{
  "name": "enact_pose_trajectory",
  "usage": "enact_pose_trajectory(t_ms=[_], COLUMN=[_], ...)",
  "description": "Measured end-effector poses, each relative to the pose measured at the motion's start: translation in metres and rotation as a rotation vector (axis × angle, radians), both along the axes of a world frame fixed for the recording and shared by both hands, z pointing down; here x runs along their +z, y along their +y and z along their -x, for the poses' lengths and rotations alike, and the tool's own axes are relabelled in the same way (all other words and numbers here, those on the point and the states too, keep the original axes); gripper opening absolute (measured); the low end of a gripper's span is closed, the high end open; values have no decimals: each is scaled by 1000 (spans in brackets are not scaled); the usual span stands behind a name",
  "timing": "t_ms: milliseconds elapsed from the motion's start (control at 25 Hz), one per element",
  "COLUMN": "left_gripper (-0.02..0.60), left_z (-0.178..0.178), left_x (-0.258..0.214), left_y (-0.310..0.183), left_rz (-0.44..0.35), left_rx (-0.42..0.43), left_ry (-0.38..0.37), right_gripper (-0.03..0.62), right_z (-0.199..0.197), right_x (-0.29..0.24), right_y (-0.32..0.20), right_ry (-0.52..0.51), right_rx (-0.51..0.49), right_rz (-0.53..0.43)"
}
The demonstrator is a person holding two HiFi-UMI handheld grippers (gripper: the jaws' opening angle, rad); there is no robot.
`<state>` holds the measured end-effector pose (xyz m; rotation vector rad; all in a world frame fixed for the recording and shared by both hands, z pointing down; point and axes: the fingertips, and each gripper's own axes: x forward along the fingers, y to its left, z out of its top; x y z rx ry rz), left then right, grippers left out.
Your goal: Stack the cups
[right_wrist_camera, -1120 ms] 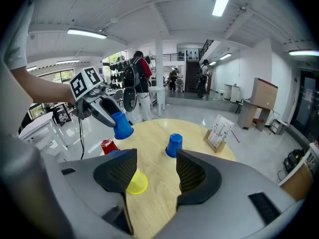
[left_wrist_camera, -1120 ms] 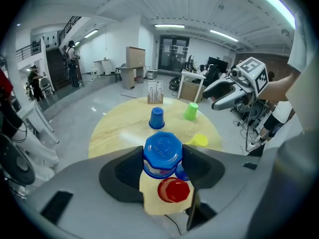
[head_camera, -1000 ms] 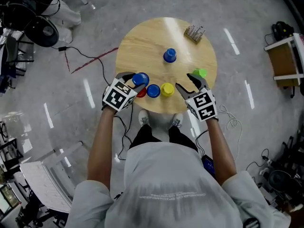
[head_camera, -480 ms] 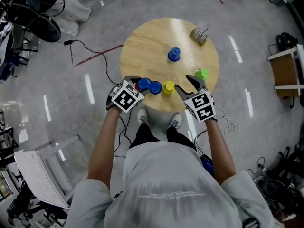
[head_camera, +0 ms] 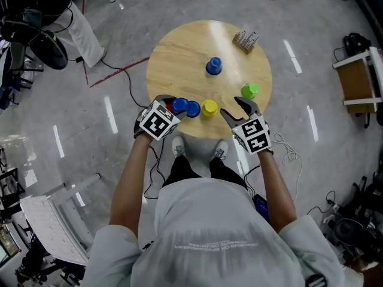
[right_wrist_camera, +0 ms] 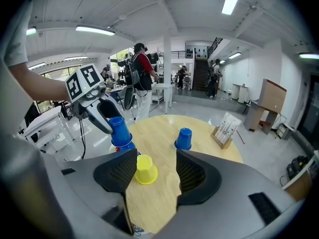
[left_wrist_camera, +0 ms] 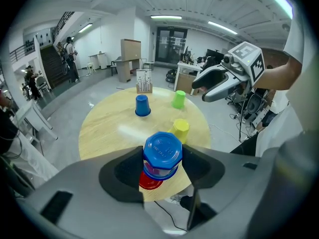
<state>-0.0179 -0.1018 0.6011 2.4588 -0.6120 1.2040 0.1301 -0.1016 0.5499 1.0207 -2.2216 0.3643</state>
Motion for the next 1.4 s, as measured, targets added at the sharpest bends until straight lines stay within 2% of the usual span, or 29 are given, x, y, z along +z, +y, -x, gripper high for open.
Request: enact_pose_trajectory(t_ms=[160,360,560,640,760,1080,1400], left_gripper=[277,295,291,291,281,275,275], left_z=[-3,4,24,37,58,93,117], left_x=[-15,-41,-71,-74,-69,-47,-27], left_y=[1,-6,-26,-35,-47,-68,-74], left_rz=[-3,-19,-18,-19,-25,12,53], left_rx=[-20,-74,-216,-279,-347,-462,-505], left_ry=[52,180,331,363,359,364,358], right_gripper=[272,273,293,296,298,298,296], right_z=[2,12,7,4,6,17,20], right_x=[0,-2,7,14,27,78,111], right_y=[0,-10,-52,-74,-106,-174,-198], right_ry=[-5,-22,-4,16,35,71,160], right_rx=[-4,-19,1,23,46,46,24], right_rz=[1,2,0,-11,-6,59,79])
